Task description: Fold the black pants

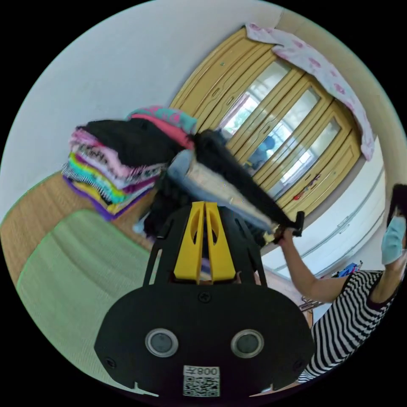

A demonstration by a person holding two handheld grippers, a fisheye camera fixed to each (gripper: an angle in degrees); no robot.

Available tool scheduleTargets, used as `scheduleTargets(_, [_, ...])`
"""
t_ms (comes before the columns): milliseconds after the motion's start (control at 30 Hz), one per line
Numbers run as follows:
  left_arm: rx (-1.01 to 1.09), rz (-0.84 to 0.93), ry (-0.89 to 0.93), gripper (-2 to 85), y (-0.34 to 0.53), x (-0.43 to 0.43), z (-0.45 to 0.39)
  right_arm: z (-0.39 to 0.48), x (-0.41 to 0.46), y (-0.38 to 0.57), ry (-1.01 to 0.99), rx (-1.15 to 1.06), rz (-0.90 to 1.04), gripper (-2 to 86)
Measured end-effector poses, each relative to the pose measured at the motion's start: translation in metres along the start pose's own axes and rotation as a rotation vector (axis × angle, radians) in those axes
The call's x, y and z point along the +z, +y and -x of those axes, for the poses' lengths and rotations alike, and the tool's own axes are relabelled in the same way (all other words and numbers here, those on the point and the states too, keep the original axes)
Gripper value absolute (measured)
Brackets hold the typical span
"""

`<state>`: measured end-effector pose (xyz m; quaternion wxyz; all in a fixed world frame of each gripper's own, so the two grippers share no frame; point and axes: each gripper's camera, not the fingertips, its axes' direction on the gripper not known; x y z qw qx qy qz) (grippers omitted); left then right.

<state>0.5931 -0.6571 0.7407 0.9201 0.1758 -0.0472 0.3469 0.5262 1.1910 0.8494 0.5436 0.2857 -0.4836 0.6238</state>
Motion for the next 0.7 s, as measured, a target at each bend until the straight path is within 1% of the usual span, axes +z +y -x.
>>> scheduleTargets(67, [-0.127,0.135,-0.020,0.3,0.053,0.015,0.036,-0.033,-0.010,0.019,0.023,0.072,0.002,1.0])
scheduleTargets(100, [-0.160,0.168,-0.012,0.3,0.068,0.019,0.045,-0.055,-0.012,0.032,0.033,0.134,0.013,1.6])
scheduleTargets(167, [-0.285,0.264,-0.021,0.4,0.124,0.033,0.072,-0.085,-0.010,0.048,0.019,0.201,0.033,2.8])
scheduleTargets(267, [-0.420,0.344,-0.017,0.5,0.184,0.046,0.096,-0.125,0.001,0.064,0.050,0.293,0.079,4.8])
scheduleTargets(367, [-0.518,0.354,0.033,0.6,0.228,0.052,0.112,-0.159,0.021,0.066,0.053,0.364,0.132,6.8])
scheduleTargets(600, [-0.521,0.409,0.044,1.0,0.282,0.055,0.132,-0.230,0.079,0.058,-0.066,0.544,0.204,8.3])
scheduleTargets(700, [-0.513,0.410,0.045,1.2,0.302,0.054,0.142,-0.254,0.097,0.060,-0.063,0.616,0.234,8.3])
